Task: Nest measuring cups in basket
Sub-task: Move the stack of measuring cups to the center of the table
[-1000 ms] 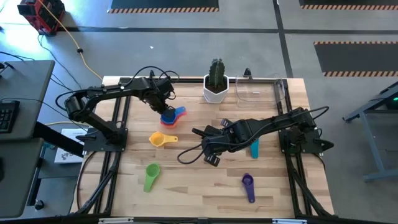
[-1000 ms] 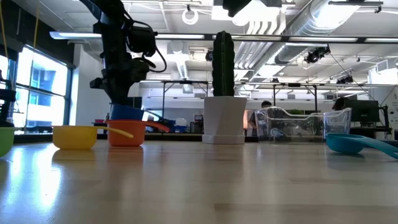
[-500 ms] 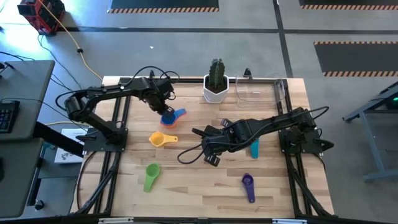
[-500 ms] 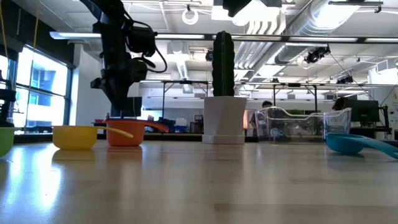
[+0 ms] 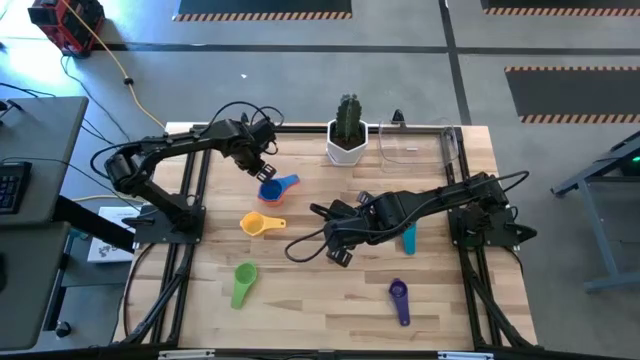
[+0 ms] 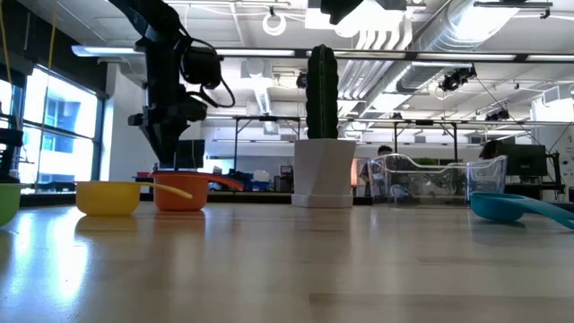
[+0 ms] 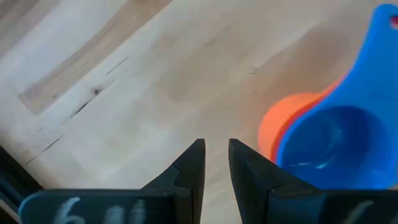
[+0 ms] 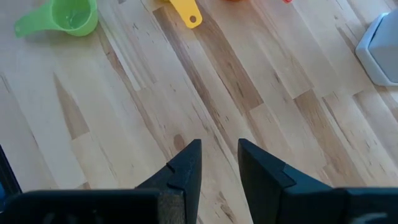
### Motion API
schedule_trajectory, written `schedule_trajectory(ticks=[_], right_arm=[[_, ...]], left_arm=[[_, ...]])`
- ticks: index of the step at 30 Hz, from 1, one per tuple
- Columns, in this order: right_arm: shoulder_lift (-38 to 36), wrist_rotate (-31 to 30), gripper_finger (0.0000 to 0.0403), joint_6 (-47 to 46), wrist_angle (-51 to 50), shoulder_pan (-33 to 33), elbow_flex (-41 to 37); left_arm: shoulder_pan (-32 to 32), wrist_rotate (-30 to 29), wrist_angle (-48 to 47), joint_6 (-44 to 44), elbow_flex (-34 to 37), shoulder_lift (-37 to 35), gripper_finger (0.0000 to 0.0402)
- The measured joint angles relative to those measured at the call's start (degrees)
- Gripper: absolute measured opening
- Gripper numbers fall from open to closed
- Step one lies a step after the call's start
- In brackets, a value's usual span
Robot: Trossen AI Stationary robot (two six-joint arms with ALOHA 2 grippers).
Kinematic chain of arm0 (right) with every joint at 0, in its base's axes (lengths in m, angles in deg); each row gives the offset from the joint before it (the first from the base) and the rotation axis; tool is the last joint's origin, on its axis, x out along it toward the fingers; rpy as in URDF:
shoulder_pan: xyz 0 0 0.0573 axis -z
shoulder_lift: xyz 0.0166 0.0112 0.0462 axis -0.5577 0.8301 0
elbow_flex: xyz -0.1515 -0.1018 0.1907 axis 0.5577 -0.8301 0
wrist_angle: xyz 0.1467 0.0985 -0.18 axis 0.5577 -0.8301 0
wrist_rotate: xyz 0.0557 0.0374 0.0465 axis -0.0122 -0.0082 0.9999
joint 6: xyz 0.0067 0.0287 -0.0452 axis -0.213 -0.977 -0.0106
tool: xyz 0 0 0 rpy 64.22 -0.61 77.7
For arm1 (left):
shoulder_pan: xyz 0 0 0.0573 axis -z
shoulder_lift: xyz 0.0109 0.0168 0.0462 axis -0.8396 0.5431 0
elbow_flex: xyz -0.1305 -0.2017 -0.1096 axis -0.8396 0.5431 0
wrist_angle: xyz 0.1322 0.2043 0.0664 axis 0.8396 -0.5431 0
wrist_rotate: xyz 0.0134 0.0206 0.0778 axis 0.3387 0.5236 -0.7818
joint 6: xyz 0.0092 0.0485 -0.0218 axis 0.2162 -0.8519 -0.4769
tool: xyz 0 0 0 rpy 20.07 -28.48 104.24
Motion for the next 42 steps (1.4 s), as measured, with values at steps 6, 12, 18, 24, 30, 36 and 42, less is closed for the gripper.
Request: schedule_trajectory(ticks=[6,12,18,24,30,36,42], right_arm=[[0.00,0.00,0.0096,-0.89,0.02,0.00,0.00],[0.00,0.00,0.0096,-0.87,0.00,0.00,0.00],[0.00,0.00,0.0096,-0.86,0.02,-0.01,0.00],[0.00,0.00,0.0096,-0.86,0.02,-0.01,0.00],[0.00,0.00,0.0096,-0.86,0.06,0.00,0.00],[0.00,0.00,0.0096,-0.86,1.60,0.00,0.00],[-0.02,-0.78,0.0096,-0.86,1.97,0.00,0.00]], left_arm=[[0.47,2.19,-0.02,-0.94,0.00,4.51,0.0054],[0.98,2.80,-0.04,-0.94,0.00,7.50,0.0056],[2.40,2.98,0.04,-0.95,0.02,10.06,0.0055],[5.43,5.38,0.42,-0.24,0.02,11.38,0.0054],[8.46,6.08,2.28,2.03,0.02,11.38,0.0054],[11.26,6.10,6.57,3.61,0.02,11.38,0.0053],[13.25,5.59,10.83,4.57,0.02,11.38,0.0053]])
